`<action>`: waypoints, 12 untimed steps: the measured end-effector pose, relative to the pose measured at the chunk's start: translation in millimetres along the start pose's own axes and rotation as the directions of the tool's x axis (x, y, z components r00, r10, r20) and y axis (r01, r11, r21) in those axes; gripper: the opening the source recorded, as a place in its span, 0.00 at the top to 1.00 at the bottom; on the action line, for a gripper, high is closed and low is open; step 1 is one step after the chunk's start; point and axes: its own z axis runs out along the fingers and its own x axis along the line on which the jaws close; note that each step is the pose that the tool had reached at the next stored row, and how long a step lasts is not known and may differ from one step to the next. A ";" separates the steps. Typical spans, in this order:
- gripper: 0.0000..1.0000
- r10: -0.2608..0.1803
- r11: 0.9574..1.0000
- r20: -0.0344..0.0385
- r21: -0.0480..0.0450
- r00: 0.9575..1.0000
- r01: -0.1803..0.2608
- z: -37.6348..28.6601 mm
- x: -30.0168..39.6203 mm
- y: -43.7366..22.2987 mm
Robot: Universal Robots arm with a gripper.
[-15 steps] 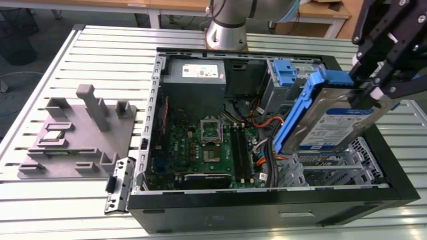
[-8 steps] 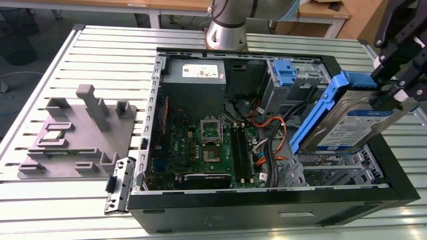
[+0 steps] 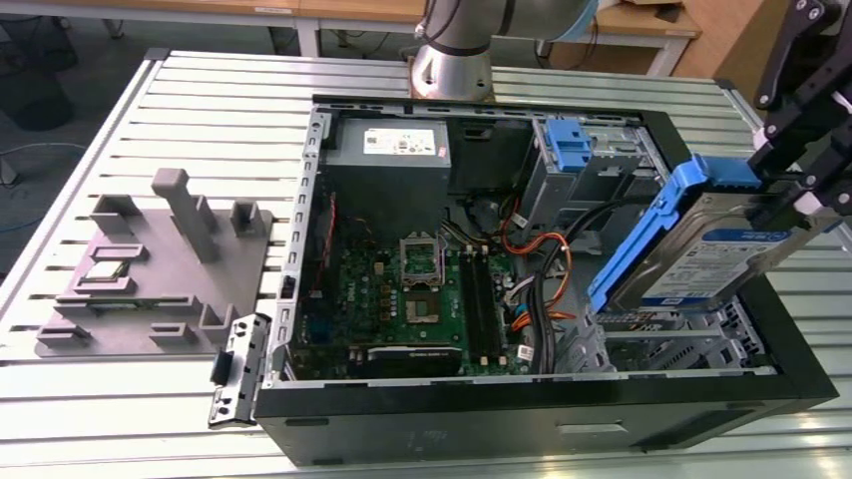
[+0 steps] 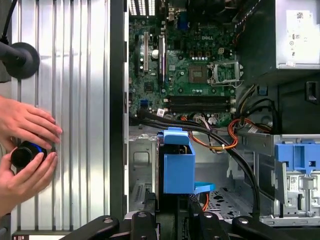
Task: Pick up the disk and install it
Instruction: 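Insert the disk into the insertion slot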
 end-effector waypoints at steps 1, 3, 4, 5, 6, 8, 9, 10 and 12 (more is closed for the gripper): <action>0.65 -0.001 1.000 0.000 0.000 1.000 0.001 0.7 0.0 -2.2; 0.65 -0.002 1.000 0.000 0.000 1.000 0.002 2.1 0.0 -5.9; 0.65 -0.002 1.000 0.000 0.000 1.000 0.002 2.7 -0.1 -7.3; 0.65 -0.002 1.000 0.000 0.000 1.000 0.002 3.1 -0.1 -8.1; 0.65 -0.002 1.000 0.000 0.000 1.000 0.002 3.1 -0.1 -8.2; 0.65 -0.002 1.000 0.000 0.000 1.000 0.002 3.1 -0.1 -8.2; 0.65 -0.002 1.000 0.000 0.000 1.000 0.002 3.2 -0.1 -8.3; 0.65 -0.002 1.000 0.000 0.000 1.000 0.002 3.2 -0.1 -8.3; 0.65 -0.002 1.000 0.000 0.000 1.000 0.002 3.4 -0.1 -8.9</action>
